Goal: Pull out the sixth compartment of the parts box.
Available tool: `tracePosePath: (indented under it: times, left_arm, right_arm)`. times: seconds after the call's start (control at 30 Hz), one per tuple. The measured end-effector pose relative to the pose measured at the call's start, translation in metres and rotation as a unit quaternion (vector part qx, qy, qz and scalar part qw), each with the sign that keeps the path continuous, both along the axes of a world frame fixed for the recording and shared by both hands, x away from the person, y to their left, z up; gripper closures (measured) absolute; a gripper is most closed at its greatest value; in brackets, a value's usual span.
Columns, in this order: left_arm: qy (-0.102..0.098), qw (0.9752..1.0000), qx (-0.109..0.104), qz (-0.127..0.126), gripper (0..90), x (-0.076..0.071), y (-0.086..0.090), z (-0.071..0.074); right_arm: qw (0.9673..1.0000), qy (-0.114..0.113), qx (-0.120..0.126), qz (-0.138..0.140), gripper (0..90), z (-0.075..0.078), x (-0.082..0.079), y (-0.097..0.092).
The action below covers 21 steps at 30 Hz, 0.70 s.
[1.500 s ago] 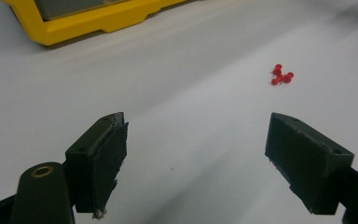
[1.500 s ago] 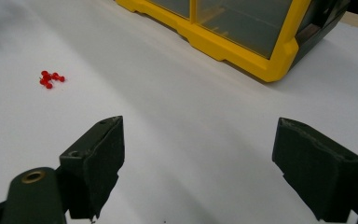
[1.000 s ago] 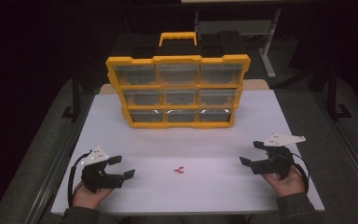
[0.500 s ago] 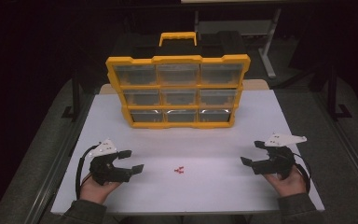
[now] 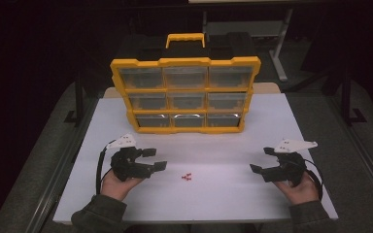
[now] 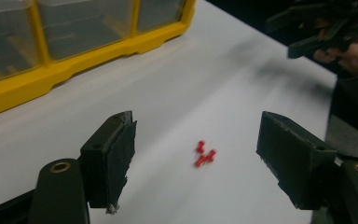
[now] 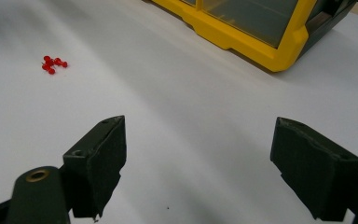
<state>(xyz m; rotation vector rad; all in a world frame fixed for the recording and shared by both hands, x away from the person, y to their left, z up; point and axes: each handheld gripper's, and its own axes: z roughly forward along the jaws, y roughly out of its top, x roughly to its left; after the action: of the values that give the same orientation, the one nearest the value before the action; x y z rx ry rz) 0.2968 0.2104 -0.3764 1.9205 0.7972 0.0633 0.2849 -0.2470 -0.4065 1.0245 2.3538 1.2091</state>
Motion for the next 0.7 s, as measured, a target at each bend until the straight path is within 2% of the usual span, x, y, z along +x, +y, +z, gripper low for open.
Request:
tracePosePath:
  times: [0.13, 0.17, 0.2, 0.3, 0.4, 0.47, 0.67, 0.7]
  left_arm:
    - [0.005, 1.0000, 0.009, -0.001, 25.5, 0.009, -0.008, 0.004]
    - [0.014, 0.9999, -0.006, -0.003, 25.5, 0.013, -0.013, 0.005]
    - [0.015, 0.9998, -0.010, -0.004, 25.7, 0.015, -0.016, 0.006]
    - [0.011, 0.9999, -0.007, -0.007, 26.0, 0.017, -0.023, 0.008]
    - [0.006, 0.9999, -0.007, -0.007, 27.0, 0.021, -0.033, 0.012]
    - [0.010, 0.9996, -0.024, -0.007, 27.0, 0.028, -0.040, 0.015]
    - [0.013, 0.9995, -0.027, -0.010, 26.7, 0.038, -0.055, 0.022]
    - [0.012, 0.9993, -0.036, -0.005, 26.6, 0.040, -0.063, 0.026]
  right_arm:
    - [0.9999, -0.012, -0.004, 0.005, 18.5, 0.000, -0.001, 0.001]
    - [0.9999, -0.011, -0.004, 0.004, 18.5, 0.000, -0.001, 0.000]
    - [1.0000, -0.009, -0.003, 0.002, 18.5, 0.000, -0.001, 0.000]
    - [1.0000, -0.007, 0.001, 0.003, 18.2, -0.001, 0.000, -0.001]
    - [0.9999, -0.009, -0.006, 0.002, 18.2, 0.000, 0.000, -0.002]
    - [1.0000, -0.007, -0.003, 0.000, 18.2, 0.001, 0.001, -0.003]
    - [0.9999, -0.009, -0.008, -0.001, 18.4, 0.001, 0.002, -0.004]
    - [0.9999, -0.009, -0.009, 0.000, 18.4, 0.001, 0.002, -0.003]
